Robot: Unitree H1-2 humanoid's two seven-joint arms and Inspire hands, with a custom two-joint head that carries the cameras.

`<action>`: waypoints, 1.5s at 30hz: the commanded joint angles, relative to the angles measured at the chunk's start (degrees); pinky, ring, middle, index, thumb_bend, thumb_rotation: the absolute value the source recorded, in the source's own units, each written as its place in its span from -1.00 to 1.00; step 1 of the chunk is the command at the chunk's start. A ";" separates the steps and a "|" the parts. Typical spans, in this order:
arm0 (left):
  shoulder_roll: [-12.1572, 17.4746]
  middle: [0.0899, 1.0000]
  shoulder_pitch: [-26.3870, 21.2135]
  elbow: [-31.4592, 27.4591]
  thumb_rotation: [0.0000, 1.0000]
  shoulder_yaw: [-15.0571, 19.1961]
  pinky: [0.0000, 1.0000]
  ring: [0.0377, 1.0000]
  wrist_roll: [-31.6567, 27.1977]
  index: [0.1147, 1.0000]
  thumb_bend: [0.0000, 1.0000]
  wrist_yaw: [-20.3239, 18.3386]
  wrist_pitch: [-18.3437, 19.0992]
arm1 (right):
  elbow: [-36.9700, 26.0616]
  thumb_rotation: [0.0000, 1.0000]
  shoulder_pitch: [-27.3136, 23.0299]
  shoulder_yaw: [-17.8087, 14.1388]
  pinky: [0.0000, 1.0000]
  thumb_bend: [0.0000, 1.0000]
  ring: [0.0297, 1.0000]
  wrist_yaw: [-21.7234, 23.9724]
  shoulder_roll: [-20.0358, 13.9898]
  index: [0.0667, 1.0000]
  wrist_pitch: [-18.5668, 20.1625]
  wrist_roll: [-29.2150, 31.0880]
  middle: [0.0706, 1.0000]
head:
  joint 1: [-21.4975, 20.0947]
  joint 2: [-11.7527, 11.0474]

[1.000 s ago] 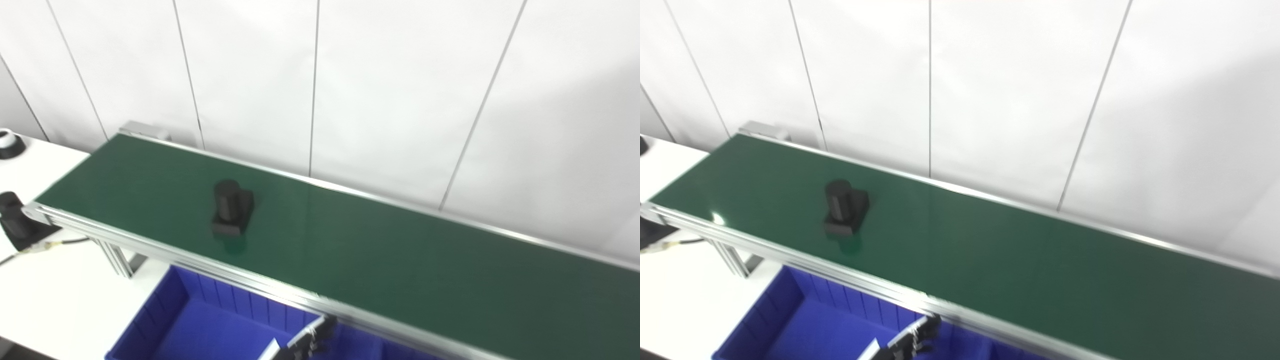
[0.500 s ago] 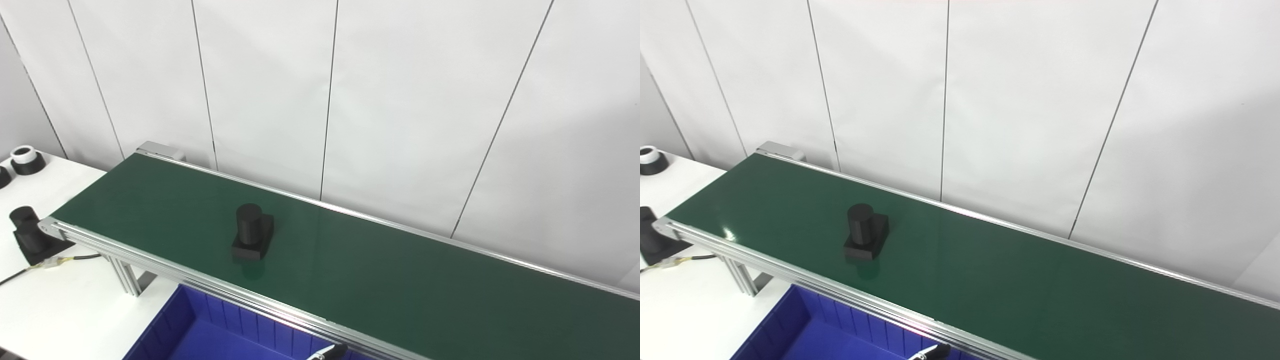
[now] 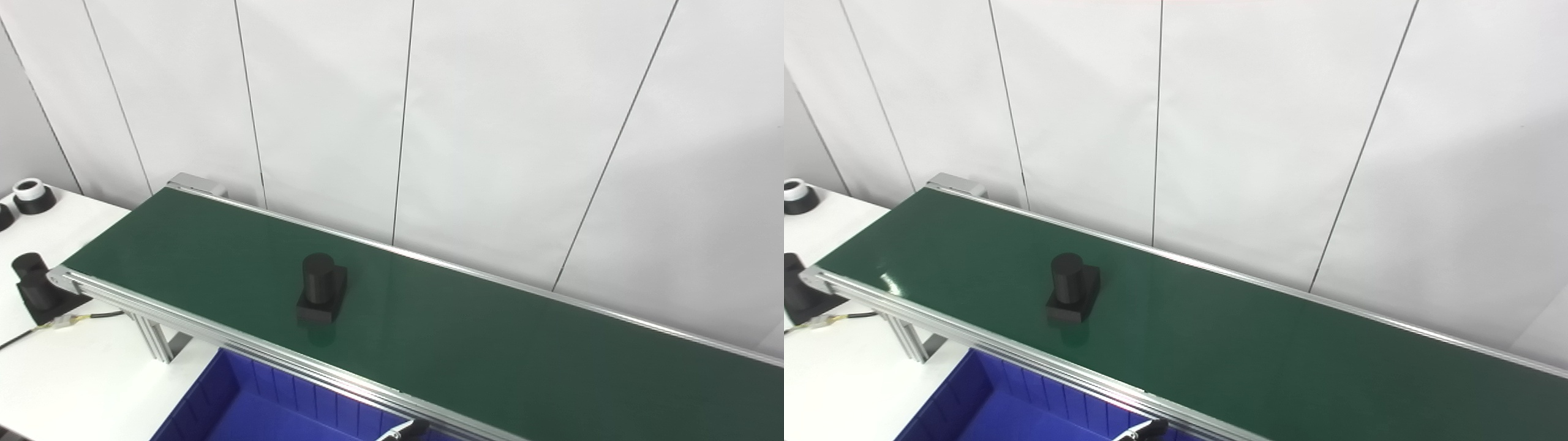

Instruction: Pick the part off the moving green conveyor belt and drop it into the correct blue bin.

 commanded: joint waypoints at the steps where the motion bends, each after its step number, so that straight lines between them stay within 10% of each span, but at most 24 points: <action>1: -0.10 0.79 -0.87 -0.48 0.57 -0.35 0.62 0.75 -0.16 0.73 0.96 1.45 -2.23 | -3.34 0.86 -1.17 -1.85 1.00 0.34 0.97 0.85 0.34 1.00 -2.44 -1.70 0.93 | -0.51 0.09; 16: 0.97 0.82 -2.16 0.65 0.53 -1.94 0.66 0.78 -0.49 0.75 0.93 2.15 -2.23 | -6.43 0.57 -9.39 -6.19 0.98 0.18 0.98 8.24 -0.72 1.00 1.59 -5.64 0.96 | -1.40 0.04; 25: 1.58 0.85 -2.59 1.17 0.58 -2.06 0.69 0.81 -0.41 0.79 0.96 2.55 -2.23 | -4.19 0.73 -14.15 -5.87 0.84 0.39 0.94 11.18 0.16 0.98 3.72 -6.93 0.94 | -6.26 1.88; 45: 0.09 0.99 -1.81 -0.30 0.55 4.88 0.93 0.97 -6.62 0.95 0.86 -8.45 -2.23 | -6.39 0.61 -21.82 -3.46 0.61 0.58 0.80 16.02 2.14 0.93 12.35 -12.02 0.88 | -20.01 8.48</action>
